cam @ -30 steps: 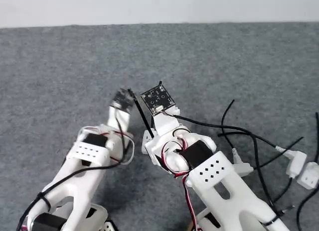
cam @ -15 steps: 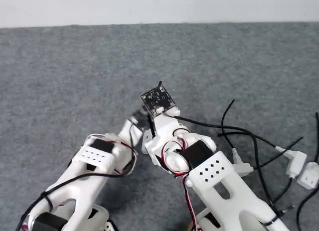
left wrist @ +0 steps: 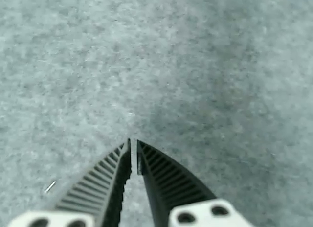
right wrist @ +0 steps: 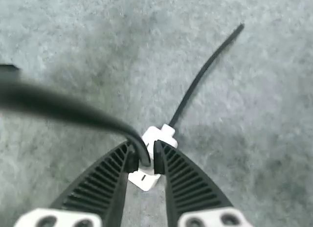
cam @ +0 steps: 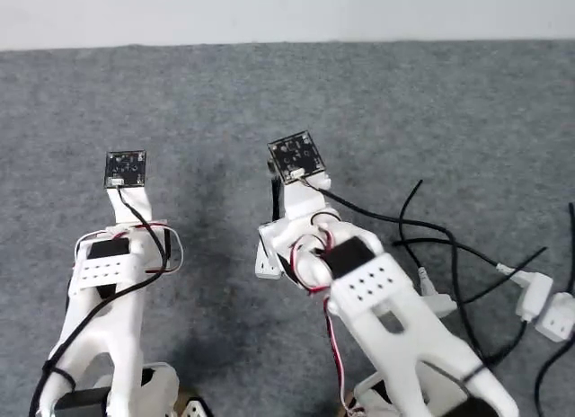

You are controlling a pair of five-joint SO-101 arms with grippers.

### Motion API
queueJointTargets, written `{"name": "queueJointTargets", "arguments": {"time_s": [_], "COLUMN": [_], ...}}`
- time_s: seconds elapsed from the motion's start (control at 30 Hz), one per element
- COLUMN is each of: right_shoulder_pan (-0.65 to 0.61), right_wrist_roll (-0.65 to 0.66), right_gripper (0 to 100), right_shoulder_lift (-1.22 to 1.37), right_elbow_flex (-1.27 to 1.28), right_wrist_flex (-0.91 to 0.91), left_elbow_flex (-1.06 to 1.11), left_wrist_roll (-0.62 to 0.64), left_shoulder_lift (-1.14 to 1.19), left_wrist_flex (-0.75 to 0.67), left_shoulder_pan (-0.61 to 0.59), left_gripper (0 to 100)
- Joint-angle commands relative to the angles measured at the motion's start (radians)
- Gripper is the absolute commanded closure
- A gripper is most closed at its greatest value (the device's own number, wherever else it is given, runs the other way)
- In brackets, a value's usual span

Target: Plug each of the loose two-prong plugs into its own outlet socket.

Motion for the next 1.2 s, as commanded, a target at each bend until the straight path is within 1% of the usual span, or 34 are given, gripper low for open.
{"name": "queueJointTargets", "arguments": {"time_s": [0.0, 0.23, 0.37, 0.57, 0.9, 1.17], "right_shoulder_pan": [0.025, 0.036, 0.036, 0.033, 0.038, 0.058], "right_wrist_roll": [-0.041, -0.052, -0.083, -0.087, -0.081, -0.078], "right_gripper": [99.1, 99.1, 99.1, 99.1, 99.1, 99.1], "right_shoulder_lift": [0.062, 0.173, 0.202, 0.220, 0.225, 0.315], "right_elbow_flex": [-0.091, -0.153, -0.192, -0.221, -0.216, -0.218], "right_wrist_flex": [-0.027, -0.039, -0.038, -0.053, -0.102, -0.128], "left_elbow_flex": [-0.045, -0.045, -0.045, -0.045, -0.045, -0.044], "left_wrist_roll": [0.011, 0.011, 0.011, 0.009, 0.009, 0.009], "left_shoulder_lift": [-0.026, -0.023, -0.023, -0.021, -0.021, -0.021], "left_wrist_flex": [-0.028, -0.029, -0.029, -0.029, -0.029, -0.029], "left_shoulder_pan": [-0.012, -0.011, -0.011, -0.011, -0.011, -0.011], "left_gripper": [99, 99, 99, 99, 99, 99]}}
